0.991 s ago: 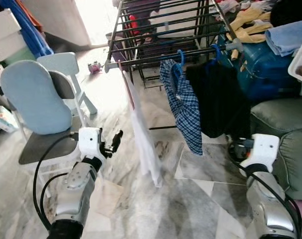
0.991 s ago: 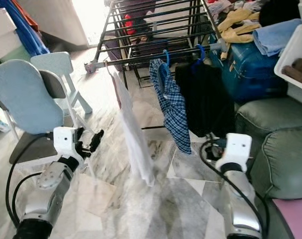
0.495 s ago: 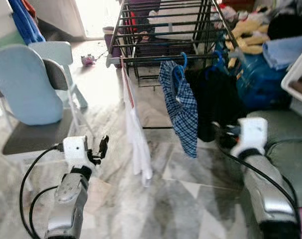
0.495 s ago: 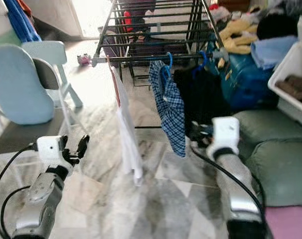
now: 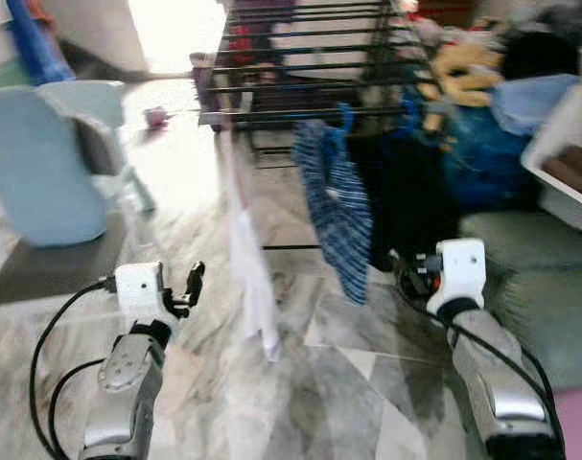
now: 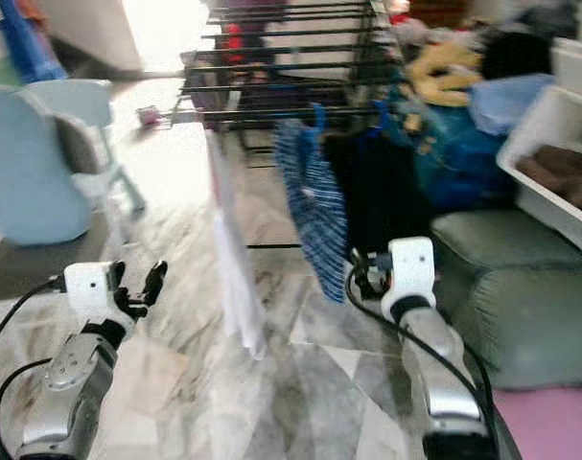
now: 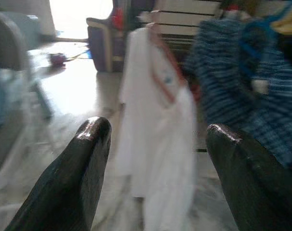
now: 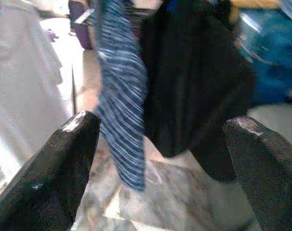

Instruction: Hang hanger

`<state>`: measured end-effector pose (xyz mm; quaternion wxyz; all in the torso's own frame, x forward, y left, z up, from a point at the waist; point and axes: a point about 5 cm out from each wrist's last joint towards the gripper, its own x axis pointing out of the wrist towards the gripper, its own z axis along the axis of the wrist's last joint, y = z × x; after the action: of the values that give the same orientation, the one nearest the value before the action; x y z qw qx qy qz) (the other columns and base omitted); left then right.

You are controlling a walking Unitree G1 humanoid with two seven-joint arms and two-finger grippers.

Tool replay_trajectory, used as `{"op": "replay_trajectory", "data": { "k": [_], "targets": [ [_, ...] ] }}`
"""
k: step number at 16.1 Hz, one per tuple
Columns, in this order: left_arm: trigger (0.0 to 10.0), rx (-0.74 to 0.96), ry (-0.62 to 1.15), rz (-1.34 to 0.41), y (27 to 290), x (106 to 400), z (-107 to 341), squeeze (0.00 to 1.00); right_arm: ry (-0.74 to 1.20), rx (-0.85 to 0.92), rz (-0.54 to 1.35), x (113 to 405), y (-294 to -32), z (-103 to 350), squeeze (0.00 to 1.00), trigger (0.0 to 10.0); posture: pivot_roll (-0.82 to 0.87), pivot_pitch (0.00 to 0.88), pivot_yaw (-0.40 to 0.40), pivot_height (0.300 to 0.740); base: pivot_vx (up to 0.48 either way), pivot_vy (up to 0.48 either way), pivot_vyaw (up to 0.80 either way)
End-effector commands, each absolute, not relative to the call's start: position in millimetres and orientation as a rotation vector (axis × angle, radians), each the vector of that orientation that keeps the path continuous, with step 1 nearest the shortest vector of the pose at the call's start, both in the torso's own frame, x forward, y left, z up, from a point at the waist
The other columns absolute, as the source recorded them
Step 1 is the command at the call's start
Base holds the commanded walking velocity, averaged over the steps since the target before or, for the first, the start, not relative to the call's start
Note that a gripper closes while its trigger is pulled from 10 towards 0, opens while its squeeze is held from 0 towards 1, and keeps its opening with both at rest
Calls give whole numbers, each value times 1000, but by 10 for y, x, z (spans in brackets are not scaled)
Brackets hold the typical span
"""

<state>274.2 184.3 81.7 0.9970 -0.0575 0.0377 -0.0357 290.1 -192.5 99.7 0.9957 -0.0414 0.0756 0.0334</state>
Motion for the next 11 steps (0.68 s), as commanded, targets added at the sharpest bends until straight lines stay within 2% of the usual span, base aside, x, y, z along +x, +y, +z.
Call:
{"op": "replay_trajectory", "data": {
  "k": [1, 2, 4, 8, 9, 11],
  "targets": [
    [10000, -112, 78, -76, 1861, 2756, 832, 0, 126, -81, 70, 2917, -1895, 1074, 0, 10000, -194, 0, 46, 731, 0, 364, -606],
    [10000, -113, 80, -80, 1857, 2760, 834, 0, 126, -81, 71, 2911, -1890, 1073, 0, 10000, -196, 0, 48, 731, 0, 412, -450],
    [10000, -113, 86, -107, 1777, 2789, 838, 0, 127, -86, 65, 2900, -1920, 1065, 0, 10000, -200, 0, 58, 731, 0, 474, 0],
    [10000, -104, 89, -114, 1777, 2775, 837, 0, 126, -90, 59, 2909, -1929, 1070, 0, 10000, -191, 0, 60, 731, 0, 473, 0],
    [10000, -104, 90, -111, 1784, 2773, 840, 0, 126, -90, 61, 2913, -1917, 1066, 0, 10000, -188, 0, 61, 731, 0, 330, 0],
    [10000, -93, 80, -108, 1790, 2770, 852, 0, 126, -88, 64, 2914, -1902, 1060, 0, 10000, -179, 0, 62, 731, 0, 0, 0]
  ]
}}
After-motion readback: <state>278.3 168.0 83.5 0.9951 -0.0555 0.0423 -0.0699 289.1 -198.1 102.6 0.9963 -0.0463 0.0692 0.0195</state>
